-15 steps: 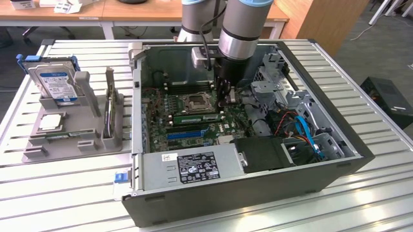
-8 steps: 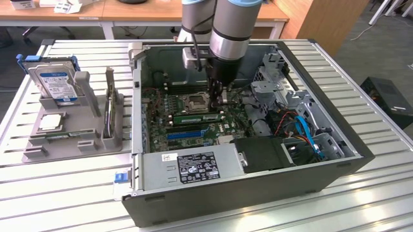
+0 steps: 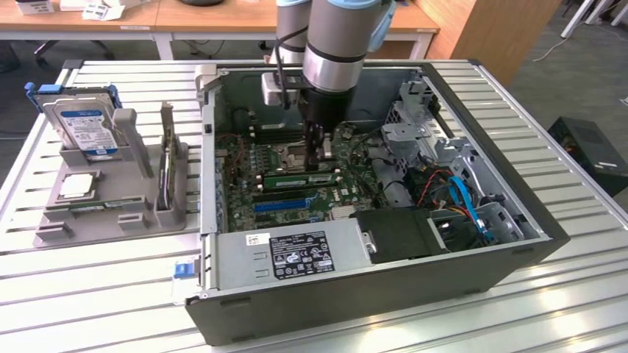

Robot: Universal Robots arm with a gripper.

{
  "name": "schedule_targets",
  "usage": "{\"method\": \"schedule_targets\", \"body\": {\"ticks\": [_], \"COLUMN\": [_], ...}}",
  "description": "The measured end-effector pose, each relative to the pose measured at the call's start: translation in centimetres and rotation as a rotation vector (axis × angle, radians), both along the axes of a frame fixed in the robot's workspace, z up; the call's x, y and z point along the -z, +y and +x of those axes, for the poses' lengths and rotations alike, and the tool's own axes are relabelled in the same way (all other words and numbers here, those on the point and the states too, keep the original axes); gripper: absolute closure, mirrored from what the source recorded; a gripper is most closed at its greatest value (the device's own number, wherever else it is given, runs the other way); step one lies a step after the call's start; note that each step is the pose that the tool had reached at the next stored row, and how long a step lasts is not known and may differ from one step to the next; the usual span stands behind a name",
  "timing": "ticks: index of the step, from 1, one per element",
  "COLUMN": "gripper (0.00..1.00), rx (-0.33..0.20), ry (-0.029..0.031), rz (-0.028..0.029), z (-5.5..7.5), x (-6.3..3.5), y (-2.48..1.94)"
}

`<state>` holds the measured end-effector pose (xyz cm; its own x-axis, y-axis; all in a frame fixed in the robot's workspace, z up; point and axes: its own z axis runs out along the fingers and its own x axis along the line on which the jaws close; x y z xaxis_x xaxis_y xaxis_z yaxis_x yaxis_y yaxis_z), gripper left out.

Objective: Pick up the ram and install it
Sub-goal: 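Press down the ram until it locks into place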

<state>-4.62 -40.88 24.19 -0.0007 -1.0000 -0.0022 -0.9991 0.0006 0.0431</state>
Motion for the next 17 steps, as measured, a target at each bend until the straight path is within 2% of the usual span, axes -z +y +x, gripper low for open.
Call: {"method": "schedule_targets", "body": {"ticks": [9,17], "gripper": [0.89,0.89], "rx": [0.0,0.0], "ry": [0.0,0.0], "rz": [0.0,0.0], "z": [-2.2,-3.4], "x": [0.01,0.01], "y": [0.0,0.0]}}
